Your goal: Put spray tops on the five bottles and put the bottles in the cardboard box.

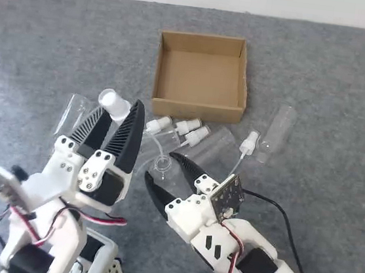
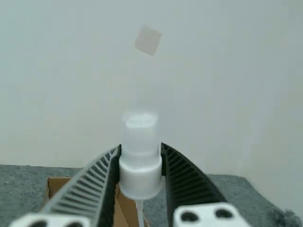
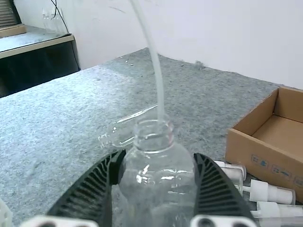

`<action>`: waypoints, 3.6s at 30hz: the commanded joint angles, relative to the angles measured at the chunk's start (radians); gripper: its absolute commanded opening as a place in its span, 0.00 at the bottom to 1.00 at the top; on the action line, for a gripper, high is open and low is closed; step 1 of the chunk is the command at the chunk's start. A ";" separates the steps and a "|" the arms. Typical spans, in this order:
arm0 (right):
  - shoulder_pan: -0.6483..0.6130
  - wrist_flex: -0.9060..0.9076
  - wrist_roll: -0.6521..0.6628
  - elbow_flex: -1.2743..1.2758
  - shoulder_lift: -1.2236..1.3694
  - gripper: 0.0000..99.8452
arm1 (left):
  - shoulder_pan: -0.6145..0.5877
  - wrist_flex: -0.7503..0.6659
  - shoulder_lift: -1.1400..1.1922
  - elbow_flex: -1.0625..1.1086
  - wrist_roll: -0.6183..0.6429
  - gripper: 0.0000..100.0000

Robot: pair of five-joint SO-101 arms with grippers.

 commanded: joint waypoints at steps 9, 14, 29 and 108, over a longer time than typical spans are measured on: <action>0.030 -0.008 0.034 0.021 -0.021 0.10 | 0.092 -0.034 -0.003 0.064 -0.068 0.01; 0.053 -0.007 0.034 0.021 -0.021 0.10 | 0.143 -0.058 -0.003 0.102 -0.110 0.01; 0.096 -0.007 0.035 0.017 -0.022 0.10 | 0.152 -0.026 0.003 0.157 -0.178 0.03; 0.214 -0.002 0.031 -0.046 -0.024 0.10 | 0.009 -0.023 -0.002 0.255 -0.232 0.12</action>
